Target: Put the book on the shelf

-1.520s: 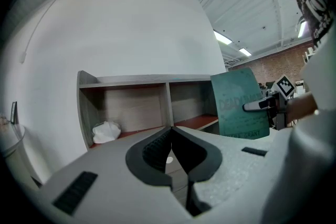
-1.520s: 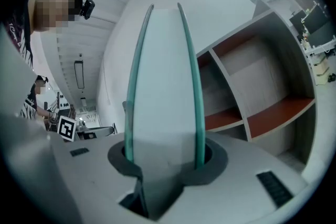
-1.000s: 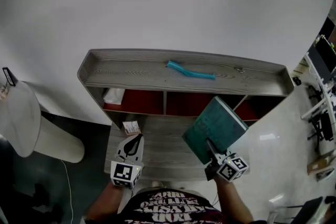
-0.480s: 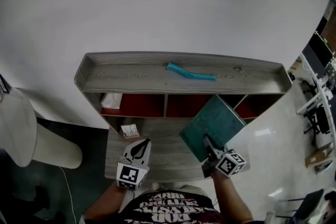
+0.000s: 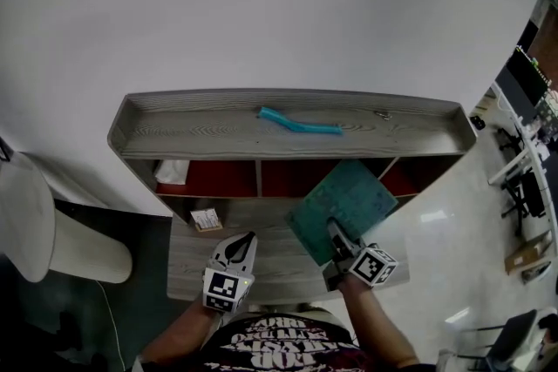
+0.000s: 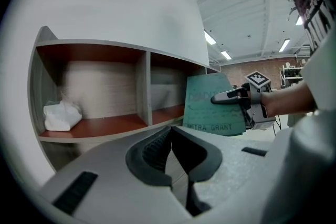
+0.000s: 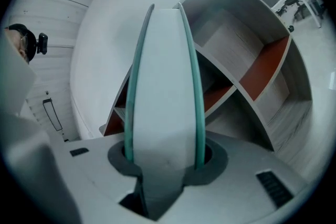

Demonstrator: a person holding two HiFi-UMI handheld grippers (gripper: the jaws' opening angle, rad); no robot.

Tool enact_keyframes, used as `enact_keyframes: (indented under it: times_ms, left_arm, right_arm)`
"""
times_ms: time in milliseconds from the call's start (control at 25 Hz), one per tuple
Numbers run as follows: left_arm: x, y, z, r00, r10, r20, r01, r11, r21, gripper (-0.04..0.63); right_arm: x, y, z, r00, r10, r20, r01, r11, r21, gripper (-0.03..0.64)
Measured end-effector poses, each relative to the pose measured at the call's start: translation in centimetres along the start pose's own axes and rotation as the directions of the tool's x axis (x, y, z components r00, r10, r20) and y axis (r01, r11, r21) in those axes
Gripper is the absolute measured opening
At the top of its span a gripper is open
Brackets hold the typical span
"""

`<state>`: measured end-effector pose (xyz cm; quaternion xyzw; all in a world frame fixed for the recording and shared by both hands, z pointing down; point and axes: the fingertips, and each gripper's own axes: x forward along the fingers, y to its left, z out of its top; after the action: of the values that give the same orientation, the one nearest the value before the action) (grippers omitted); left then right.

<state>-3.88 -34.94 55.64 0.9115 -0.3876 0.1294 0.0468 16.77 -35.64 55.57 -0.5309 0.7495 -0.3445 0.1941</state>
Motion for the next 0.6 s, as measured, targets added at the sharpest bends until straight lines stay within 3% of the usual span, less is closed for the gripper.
enact_keyframes:
  times_ms: [600]
  left_arm:
    - [4.9,-4.2,-2.4,0.997,-0.03,-0.07,0.029,1.0,-0.01,0.006]
  right_arm:
    - [2.2,-1.1,-0.5,0.993,0.074,-0.092,-0.066,0.994,0.088,0.163]
